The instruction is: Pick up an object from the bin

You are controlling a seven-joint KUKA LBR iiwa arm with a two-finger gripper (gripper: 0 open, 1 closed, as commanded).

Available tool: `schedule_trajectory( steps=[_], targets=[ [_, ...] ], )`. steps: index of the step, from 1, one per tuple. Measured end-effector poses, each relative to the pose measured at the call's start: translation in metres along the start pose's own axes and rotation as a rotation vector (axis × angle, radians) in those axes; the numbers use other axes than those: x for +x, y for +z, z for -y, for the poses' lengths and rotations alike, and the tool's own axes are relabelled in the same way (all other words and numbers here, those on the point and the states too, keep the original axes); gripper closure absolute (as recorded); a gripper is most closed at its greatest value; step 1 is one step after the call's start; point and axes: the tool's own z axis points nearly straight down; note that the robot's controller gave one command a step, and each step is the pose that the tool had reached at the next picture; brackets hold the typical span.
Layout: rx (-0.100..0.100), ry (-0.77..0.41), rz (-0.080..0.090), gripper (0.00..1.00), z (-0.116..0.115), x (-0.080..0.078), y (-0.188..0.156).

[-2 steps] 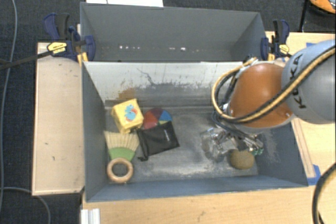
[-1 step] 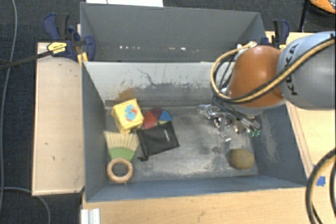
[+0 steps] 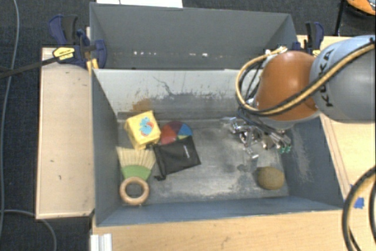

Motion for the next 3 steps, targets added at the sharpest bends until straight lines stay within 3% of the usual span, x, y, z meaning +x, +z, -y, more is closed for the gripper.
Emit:
schedule_trajectory(
  steps=[2, 3],
  targets=[
    [0.003, 0.24, 0.003, 0.0, 0.061, 0.0, -0.001],
    [-0.005, 0.401, 0.006, 1.0, 0.084, 0.004, 0.02]
  ],
)
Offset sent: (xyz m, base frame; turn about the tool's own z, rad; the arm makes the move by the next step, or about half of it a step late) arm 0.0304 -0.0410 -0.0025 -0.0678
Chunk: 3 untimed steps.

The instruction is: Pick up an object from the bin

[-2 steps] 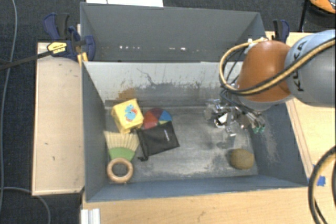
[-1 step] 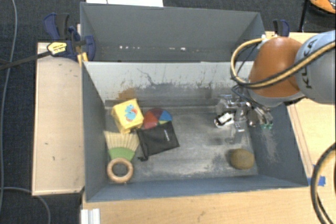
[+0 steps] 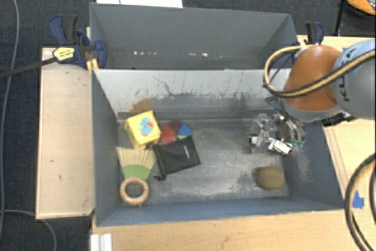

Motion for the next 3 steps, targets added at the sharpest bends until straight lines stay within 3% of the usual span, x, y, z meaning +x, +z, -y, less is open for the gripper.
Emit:
schedule_trajectory(
  steps=[2, 3],
  targets=[
    [-0.002, 0.006, -0.001, 1.0, 0.003, 0.002, -0.002],
    [-0.003, 0.048, 0.001, 1.0, 0.008, 0.014, -0.008]
  ],
)
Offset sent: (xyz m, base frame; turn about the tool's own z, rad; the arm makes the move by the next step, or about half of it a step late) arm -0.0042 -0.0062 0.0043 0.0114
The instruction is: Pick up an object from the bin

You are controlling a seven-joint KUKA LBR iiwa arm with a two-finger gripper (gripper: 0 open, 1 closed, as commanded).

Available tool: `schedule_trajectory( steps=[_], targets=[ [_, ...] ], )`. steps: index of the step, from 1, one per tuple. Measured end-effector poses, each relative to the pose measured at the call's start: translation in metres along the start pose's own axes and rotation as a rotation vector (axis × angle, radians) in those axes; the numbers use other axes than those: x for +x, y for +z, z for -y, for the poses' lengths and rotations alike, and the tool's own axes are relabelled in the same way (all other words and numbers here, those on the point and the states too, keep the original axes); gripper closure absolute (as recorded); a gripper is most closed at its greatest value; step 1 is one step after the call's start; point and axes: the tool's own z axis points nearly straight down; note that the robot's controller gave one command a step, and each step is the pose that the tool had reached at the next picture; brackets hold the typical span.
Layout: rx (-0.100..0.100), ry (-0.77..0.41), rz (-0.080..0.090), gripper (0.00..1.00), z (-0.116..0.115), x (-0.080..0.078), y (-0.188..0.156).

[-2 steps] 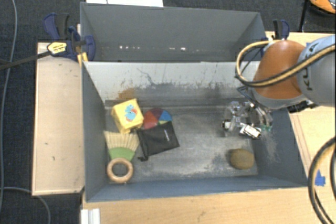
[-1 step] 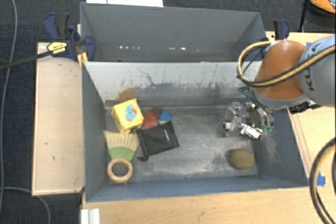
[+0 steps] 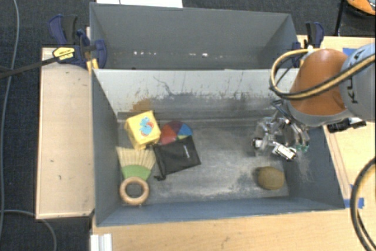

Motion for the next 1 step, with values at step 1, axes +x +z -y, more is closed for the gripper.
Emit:
schedule_trajectory(
  steps=[1],
  targets=[
    [-0.002, -0.002, -0.001, 1.0, 0.0047, -0.0017, 0.0043]
  ],
)
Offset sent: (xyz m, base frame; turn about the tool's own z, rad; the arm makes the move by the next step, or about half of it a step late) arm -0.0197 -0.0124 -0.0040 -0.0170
